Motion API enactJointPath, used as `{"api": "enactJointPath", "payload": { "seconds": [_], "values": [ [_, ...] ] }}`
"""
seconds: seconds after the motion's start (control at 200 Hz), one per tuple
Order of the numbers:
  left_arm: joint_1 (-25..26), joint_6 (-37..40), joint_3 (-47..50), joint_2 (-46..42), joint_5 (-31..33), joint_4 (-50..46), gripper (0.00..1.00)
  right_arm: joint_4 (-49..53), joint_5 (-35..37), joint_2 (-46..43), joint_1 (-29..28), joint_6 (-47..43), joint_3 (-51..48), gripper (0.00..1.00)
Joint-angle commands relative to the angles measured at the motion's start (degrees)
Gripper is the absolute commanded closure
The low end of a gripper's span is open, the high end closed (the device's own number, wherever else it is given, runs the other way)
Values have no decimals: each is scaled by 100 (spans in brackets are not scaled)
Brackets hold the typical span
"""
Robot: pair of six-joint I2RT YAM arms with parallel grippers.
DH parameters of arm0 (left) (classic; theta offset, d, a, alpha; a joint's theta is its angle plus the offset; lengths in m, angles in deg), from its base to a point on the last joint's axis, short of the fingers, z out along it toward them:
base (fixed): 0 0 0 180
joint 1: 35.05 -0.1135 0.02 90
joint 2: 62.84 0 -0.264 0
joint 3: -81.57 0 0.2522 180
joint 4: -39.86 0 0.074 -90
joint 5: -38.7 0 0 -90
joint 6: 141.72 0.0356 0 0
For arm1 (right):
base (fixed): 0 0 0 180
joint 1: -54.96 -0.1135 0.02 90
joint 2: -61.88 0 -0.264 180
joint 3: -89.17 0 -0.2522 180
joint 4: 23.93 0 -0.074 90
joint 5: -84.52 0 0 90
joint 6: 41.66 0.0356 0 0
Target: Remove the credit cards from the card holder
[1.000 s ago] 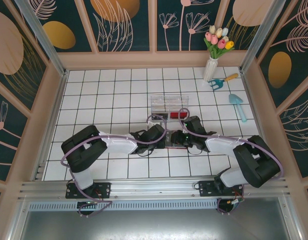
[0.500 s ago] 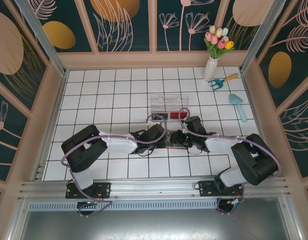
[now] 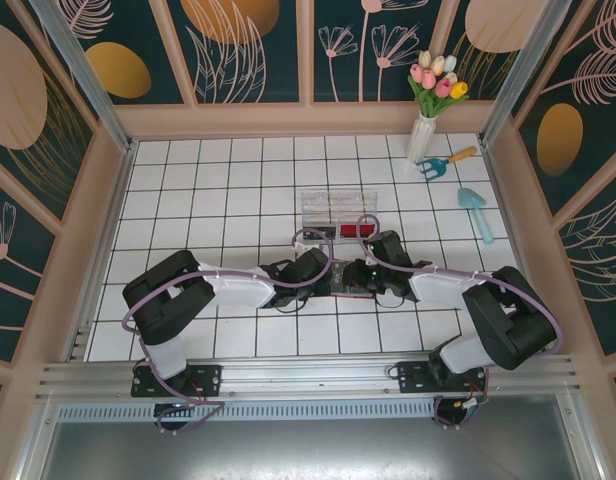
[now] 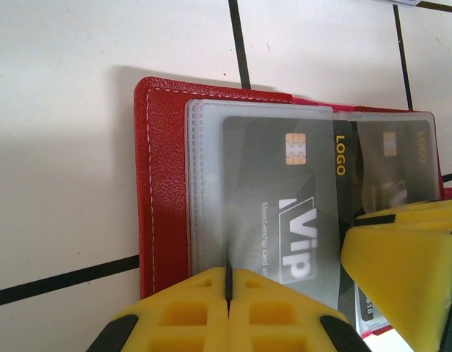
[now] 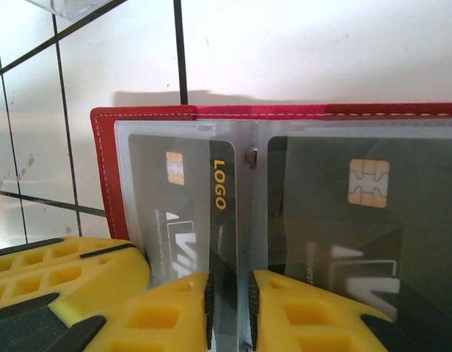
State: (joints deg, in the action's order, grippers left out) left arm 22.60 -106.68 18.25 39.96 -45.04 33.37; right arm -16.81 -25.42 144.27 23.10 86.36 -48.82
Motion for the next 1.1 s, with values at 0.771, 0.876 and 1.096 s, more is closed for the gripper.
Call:
{"api": "enactJointPath", "payload": {
  "seconds": [0.771,0.876,1.096],
  "values": [
    [-118,-246,183,25,183,-727,98,-48,-383,-817,710,-83,-667,100],
    [-125,-236,201,-22,167,-703,98,94,-466,-1096,809,-153,-707,100],
    [-124,-212,151,-86,95,-608,97,988,-253,-2187,855,-405,-447,100]
  ]
}}
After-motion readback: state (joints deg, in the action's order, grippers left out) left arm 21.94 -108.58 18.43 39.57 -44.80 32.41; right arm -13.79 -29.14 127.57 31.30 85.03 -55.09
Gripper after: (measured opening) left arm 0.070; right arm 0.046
